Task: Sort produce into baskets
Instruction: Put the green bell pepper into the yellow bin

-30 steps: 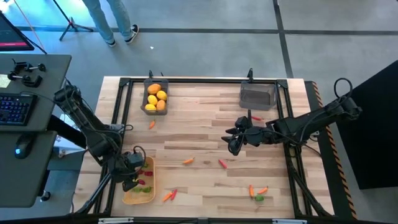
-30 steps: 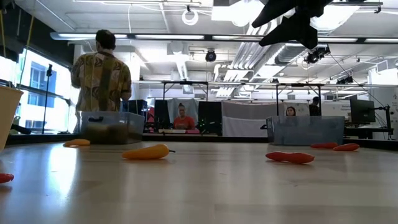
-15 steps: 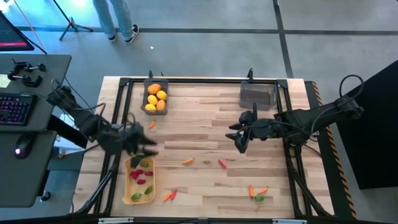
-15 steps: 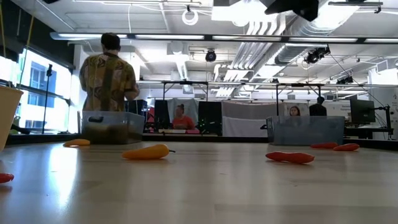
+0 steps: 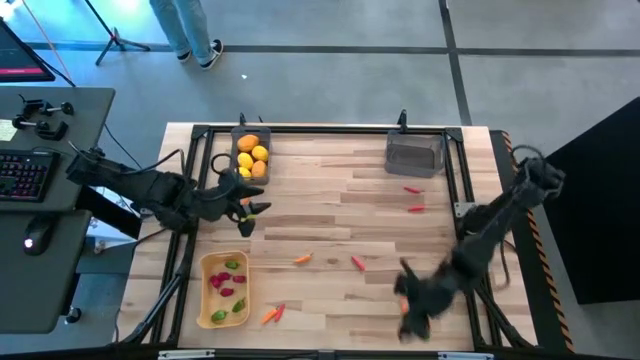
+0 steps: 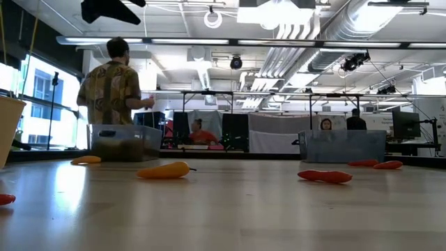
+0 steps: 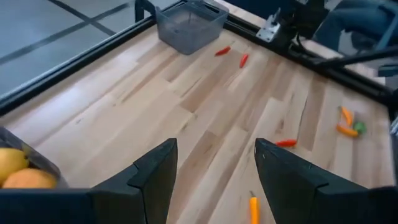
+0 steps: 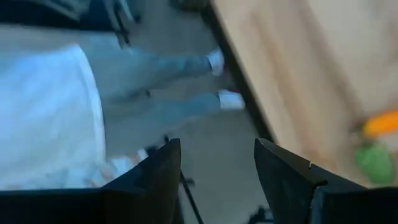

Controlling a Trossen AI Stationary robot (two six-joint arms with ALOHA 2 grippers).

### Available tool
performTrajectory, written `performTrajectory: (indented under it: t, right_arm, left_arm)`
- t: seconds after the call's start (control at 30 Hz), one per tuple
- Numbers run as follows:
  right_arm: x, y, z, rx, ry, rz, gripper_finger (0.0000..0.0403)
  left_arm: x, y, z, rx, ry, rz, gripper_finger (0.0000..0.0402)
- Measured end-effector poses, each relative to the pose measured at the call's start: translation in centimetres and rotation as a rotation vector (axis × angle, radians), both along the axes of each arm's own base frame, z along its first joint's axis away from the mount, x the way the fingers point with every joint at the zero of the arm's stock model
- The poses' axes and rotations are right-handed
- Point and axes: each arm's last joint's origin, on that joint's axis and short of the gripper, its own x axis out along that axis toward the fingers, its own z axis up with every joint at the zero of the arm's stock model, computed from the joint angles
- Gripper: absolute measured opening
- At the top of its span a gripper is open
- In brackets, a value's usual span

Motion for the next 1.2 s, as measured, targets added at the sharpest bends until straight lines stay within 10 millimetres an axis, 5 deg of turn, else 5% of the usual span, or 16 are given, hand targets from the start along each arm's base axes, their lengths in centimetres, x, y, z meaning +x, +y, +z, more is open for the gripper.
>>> performTrajectory:
  t: [0.17, 0.4, 0.67, 1.2]
  right_arm:
    - [-0.9, 4.1, -1.8, -0.241, 0.110, 0.063, 0.0192]
    - [-0.6, 5.8, -5.8, -0.584, 0.223, 0.262, 0.0192]
    - [-1.4, 5.7, -8.6, -0.608, 0.289, 0.266, 0.0192]
    - [-2.0, 6.7, -9.5, -0.625, 0.242, 0.296, 0.0192]
  left_arm:
    - [0.2, 0.4, 0.0, 0.020, 0.013, -0.006, 0.0200]
    - [0.4, 0.7, 0.3, 0.013, -0.024, 0.015, 0.0200]
    - [0.5, 0.8, 0.3, -0.015, -0.035, 0.029, 0.0200]
    - [0.4, 0.7, 0.3, -0.010, -0.032, 0.026, 0.0200]
